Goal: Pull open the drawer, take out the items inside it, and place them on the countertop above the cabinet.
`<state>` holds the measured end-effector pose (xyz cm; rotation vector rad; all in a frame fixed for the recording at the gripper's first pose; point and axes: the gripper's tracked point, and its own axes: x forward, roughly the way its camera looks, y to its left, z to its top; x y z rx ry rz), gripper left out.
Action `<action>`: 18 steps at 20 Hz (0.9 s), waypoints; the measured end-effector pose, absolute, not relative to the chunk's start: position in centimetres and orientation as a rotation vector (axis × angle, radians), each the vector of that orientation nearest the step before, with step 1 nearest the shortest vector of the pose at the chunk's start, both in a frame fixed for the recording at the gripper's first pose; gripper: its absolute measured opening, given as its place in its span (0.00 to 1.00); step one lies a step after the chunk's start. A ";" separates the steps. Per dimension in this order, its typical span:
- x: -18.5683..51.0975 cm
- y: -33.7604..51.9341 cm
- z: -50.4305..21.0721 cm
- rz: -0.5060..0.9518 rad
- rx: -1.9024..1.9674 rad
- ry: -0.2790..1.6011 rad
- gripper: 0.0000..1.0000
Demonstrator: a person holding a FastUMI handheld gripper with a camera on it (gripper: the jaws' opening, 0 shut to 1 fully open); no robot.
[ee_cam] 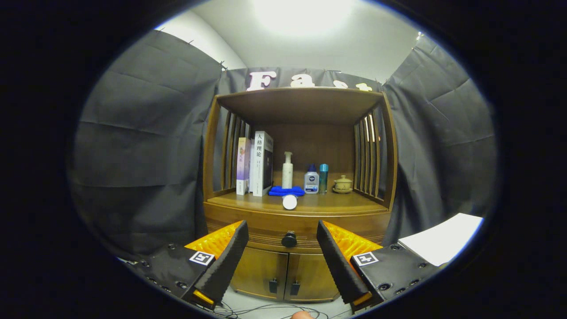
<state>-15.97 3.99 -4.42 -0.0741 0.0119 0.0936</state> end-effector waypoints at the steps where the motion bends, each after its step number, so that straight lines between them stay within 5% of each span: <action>1: -16.2 4.1 -4.3 0.096 -0.074 0.008 0.98; 18: -17.4 4.1 -1.9 0.119 0.012 -0.024 0.98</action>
